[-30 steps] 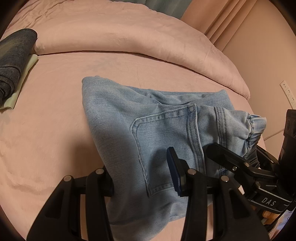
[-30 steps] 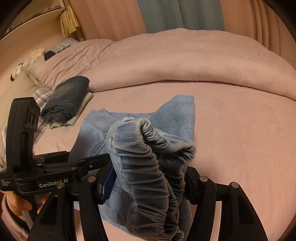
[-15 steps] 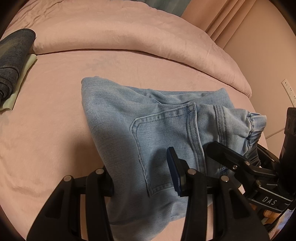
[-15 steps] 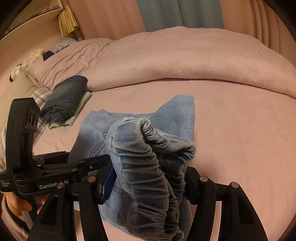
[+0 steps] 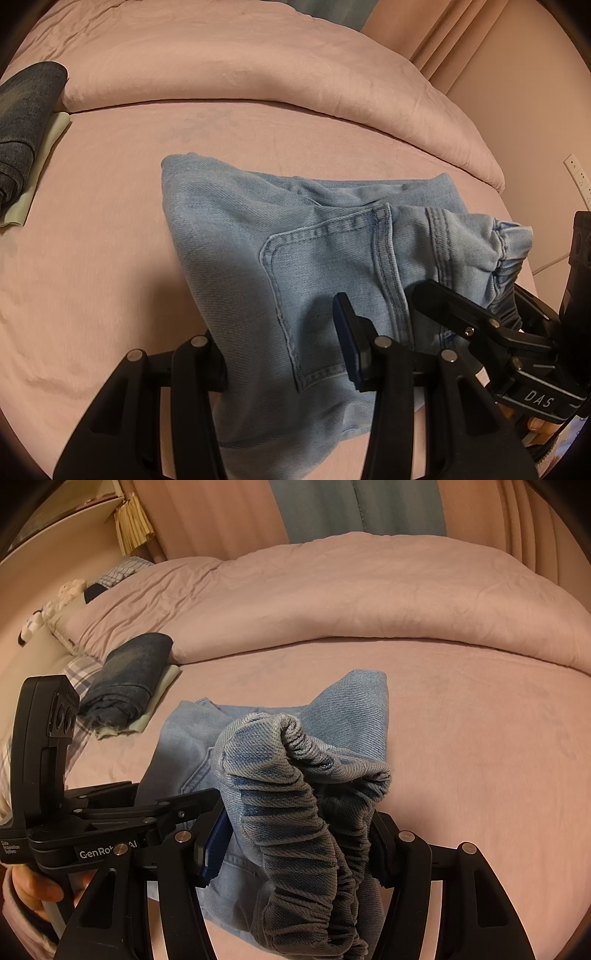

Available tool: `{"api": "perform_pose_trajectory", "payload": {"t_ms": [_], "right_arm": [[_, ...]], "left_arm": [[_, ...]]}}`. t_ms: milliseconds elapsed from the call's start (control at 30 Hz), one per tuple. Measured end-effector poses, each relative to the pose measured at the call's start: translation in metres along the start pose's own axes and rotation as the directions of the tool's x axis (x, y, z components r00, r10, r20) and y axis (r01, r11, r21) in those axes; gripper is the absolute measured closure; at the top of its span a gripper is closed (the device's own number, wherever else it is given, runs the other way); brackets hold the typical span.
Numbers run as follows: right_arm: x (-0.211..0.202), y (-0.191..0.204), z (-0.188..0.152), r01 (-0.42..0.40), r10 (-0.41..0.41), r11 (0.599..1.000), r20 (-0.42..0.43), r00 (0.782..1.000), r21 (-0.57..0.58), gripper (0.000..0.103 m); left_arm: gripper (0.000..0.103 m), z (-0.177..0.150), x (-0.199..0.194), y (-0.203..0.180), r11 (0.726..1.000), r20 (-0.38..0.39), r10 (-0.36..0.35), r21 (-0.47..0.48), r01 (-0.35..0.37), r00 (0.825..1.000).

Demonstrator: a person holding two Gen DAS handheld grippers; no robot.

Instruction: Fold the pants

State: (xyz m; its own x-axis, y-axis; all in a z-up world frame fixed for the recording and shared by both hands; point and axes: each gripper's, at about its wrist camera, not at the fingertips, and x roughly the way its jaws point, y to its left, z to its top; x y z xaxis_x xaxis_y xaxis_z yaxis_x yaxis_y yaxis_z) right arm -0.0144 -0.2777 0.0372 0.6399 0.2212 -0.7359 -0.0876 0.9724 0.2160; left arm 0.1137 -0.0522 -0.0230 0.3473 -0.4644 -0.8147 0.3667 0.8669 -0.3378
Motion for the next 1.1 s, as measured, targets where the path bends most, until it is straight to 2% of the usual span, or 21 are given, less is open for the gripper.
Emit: {"api": "perform_pose_trajectory", "payload": {"t_ms": [500,1100], "right_arm": [[0.003,0.000,0.000,-0.004,0.004,1.000,-0.007,1.000,0.016,0.039],[-0.006,-0.003,-0.016,-0.013,0.015,0.998,-0.032,0.999,0.061,0.039]], "left_arm": [[0.059,0.002,0.001,0.003,1.000,-0.016,-0.002,-0.008,0.002,1.000],[0.059,-0.013,0.000,-0.003,1.000,-0.047,-0.008,0.000,0.008,0.999]]}}
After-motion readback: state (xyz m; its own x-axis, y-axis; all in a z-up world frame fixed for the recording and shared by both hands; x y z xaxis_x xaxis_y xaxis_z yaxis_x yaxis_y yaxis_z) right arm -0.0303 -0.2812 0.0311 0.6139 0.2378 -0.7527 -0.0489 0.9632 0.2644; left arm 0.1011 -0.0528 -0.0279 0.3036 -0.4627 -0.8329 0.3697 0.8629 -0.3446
